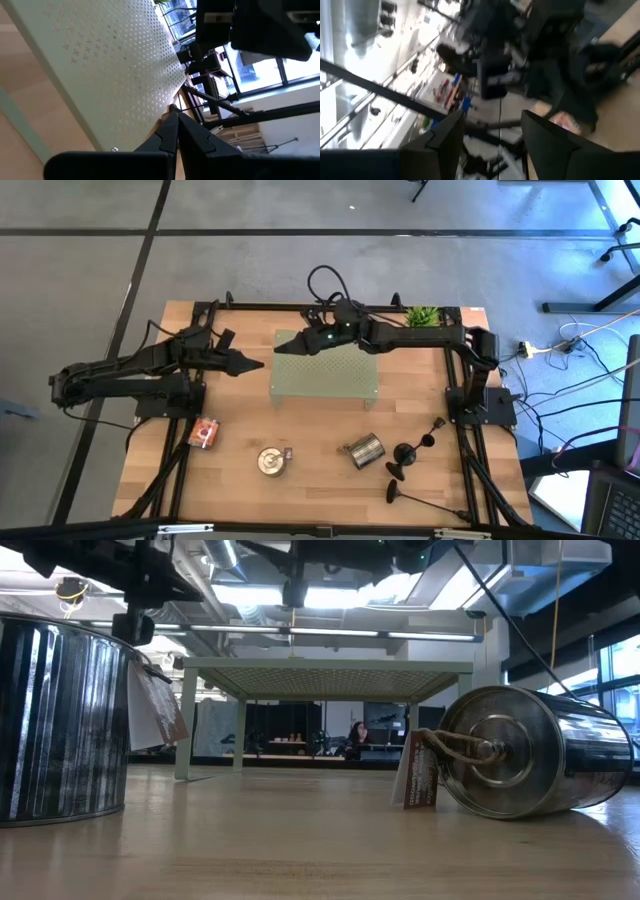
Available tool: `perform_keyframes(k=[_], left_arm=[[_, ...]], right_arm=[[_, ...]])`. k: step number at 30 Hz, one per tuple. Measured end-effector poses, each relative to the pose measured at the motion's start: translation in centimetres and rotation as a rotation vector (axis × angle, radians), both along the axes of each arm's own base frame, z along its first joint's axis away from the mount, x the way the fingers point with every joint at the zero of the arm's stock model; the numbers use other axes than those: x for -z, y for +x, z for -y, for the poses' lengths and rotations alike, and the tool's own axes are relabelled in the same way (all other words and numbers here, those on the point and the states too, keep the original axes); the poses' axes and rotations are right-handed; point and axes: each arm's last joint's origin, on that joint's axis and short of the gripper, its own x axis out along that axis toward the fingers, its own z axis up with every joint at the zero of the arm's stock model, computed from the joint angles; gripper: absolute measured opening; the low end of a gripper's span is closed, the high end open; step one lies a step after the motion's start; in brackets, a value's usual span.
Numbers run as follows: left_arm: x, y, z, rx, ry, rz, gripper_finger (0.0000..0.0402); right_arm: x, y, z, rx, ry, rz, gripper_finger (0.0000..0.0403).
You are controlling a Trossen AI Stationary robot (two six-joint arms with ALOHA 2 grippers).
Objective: Pick & Place candle stick holders
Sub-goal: Adjust the shelf on the table
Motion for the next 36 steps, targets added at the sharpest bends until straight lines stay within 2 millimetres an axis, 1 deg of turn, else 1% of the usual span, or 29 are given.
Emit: perform_keyframes(k=[4, 8, 11, 15, 20, 24, 28, 32, 36], left_arm=[[0.0, 0.0, 0.0, 0.007, 0.015, -0.001, 0.0006], [0.0, 0.0, 0.1, 0.022, 0.013, 0.000, 0.0006], [0.0, 0.0, 0.1, 0.028, 0.016, 0.001, 0.0006], [0.0, 0.0, 0.1, 0.030, 0.021, 0.000, 0.0005], [0.0, 0.0, 0.1, 0.033, 0.026, -0.007, 0.0005], [0.3, -0.1, 0.1, 0.032, 0.017, -0.036, 0.0003], [1.1, -0.4, 0.1, 0.018, -0.005, -0.122, 0.0003], [1.9, -0.8, 0.1, -0.008, -0.028, -0.209, 0.0002], [2.2, -1.0, -0.2, -0.027, -0.024, -0.243, 0.0003]], right_arm=[[-0.5, -0.7, -0.3, -0.052, -0.014, -0.043, 0.0201], [-1.1, -2.3, -0.6, -0.036, -0.068, -0.167, 0.0201], [-1.6, -3.8, -0.6, 0.032, -0.112, -0.272, 0.0201], [-2.7, -6.4, -0.8, 0.134, -0.152, -0.406, 0.0201], [-3.1, -9.4, -1.1, 0.226, -0.182, -0.603, 0.0201], [-3.0, -11.5, -1.6, 0.259, -0.187, -0.764, 0.0201], [-2.6, -13.1, -2.3, 0.294, -0.195, -0.917, 0.0201], [-2.1, -14.2, -3.0, 0.300, -0.196, -1.034, 0.0200], [-1.7, -15.2, -3.7, 0.327, -0.201, -1.155, 0.0200]])
